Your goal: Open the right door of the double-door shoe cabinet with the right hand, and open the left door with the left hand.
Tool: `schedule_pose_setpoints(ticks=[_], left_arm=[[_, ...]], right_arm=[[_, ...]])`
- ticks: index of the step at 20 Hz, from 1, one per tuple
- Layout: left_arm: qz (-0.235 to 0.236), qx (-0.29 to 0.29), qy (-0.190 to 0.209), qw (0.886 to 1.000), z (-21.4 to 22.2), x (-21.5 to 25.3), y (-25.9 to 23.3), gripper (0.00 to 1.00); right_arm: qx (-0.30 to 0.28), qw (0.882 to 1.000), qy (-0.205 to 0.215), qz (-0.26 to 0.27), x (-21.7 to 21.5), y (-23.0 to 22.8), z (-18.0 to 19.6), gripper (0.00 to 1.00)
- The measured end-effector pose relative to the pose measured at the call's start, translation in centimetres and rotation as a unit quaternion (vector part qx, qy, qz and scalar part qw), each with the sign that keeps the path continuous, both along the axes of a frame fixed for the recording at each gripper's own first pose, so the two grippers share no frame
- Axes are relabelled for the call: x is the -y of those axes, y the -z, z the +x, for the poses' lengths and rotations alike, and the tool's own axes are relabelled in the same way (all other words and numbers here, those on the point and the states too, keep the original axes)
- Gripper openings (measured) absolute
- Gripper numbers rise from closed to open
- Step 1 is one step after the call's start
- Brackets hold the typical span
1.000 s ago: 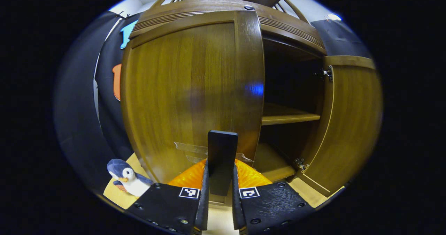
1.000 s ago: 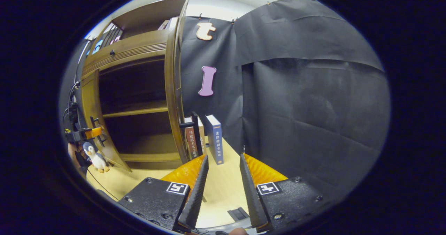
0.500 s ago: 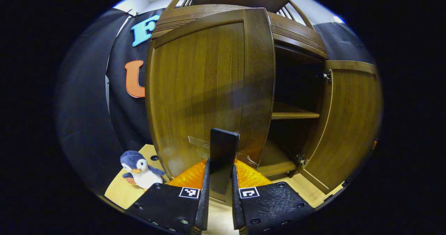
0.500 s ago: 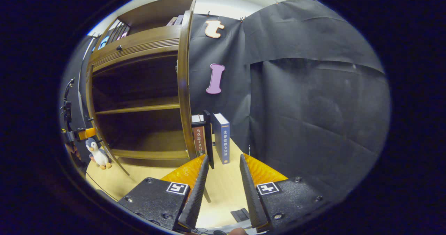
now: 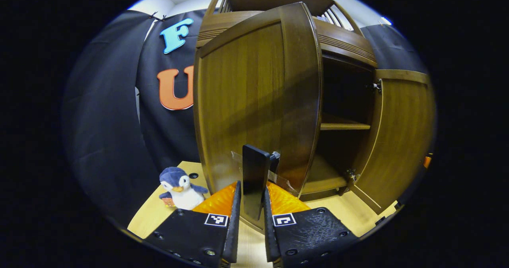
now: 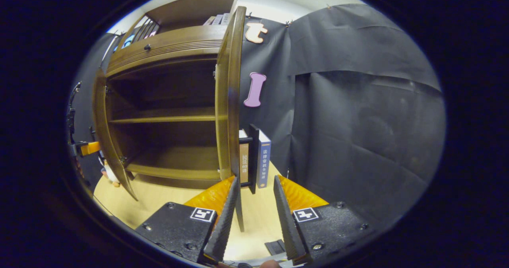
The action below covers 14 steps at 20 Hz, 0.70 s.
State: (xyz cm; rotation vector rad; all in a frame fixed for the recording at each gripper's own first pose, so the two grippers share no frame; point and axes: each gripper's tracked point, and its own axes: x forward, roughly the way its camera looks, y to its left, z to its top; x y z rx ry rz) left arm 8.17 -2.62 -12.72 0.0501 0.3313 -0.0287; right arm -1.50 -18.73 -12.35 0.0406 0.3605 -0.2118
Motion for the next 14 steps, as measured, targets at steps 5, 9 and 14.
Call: schedule_pose_setpoints(ticks=[5,9,14], left_arm=[[0.017,0.002,-0.018,1.0,-1.4,-2.5,-0.2,0.27],[0.023,0.001,-0.039,0.999,-2.3,-4.8,-0.4,0.26],[0.019,-0.005,-0.066,0.998,-2.8,-8.0,0.5,0.26]], right_arm=[[0.004,1.0,0.014,0.01,0.4,0.2,0.0,0.58],[0.007,0.999,0.031,0.012,0.6,0.2,0.1,0.58],[0.005,0.998,0.054,-0.009,1.0,0.1,0.5,0.58]])
